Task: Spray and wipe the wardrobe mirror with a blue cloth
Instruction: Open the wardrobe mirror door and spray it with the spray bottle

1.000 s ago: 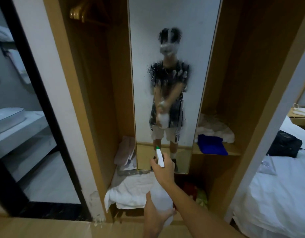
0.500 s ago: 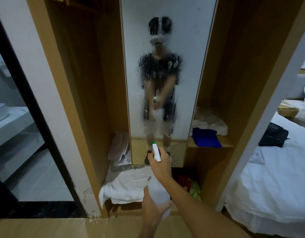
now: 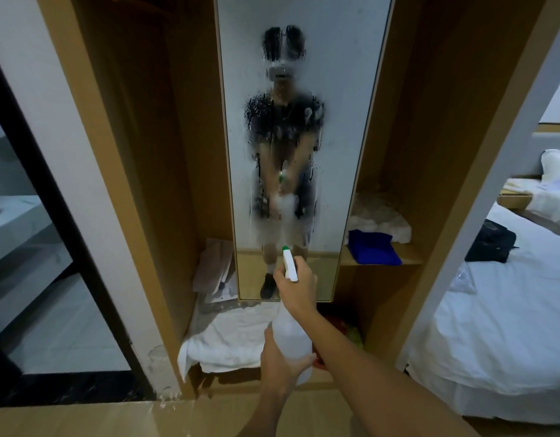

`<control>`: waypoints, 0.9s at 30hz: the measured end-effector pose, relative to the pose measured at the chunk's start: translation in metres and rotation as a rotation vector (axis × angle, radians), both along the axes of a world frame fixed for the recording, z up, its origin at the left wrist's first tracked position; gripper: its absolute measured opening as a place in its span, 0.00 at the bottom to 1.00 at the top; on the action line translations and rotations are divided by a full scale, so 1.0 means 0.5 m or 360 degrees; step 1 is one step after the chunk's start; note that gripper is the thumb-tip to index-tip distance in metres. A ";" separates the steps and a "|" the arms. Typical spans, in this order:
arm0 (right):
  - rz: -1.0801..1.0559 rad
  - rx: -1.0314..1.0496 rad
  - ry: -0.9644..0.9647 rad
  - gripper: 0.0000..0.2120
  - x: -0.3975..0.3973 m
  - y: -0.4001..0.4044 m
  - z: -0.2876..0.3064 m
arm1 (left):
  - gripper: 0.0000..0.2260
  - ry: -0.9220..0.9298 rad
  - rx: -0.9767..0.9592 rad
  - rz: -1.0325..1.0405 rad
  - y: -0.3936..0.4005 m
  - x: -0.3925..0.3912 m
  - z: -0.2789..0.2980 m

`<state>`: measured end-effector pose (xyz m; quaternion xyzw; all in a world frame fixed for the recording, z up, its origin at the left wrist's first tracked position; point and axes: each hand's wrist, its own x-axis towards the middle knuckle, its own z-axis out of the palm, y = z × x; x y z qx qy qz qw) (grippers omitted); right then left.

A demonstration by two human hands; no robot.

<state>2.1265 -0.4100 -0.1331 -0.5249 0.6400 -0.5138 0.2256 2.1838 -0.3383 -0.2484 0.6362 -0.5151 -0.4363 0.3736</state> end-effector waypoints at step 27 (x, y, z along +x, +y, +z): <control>0.0128 -0.0595 -0.0063 0.12 -0.063 -0.069 0.367 | 0.44 0.0245 -0.0733 -0.0286 -0.180 -0.013 0.314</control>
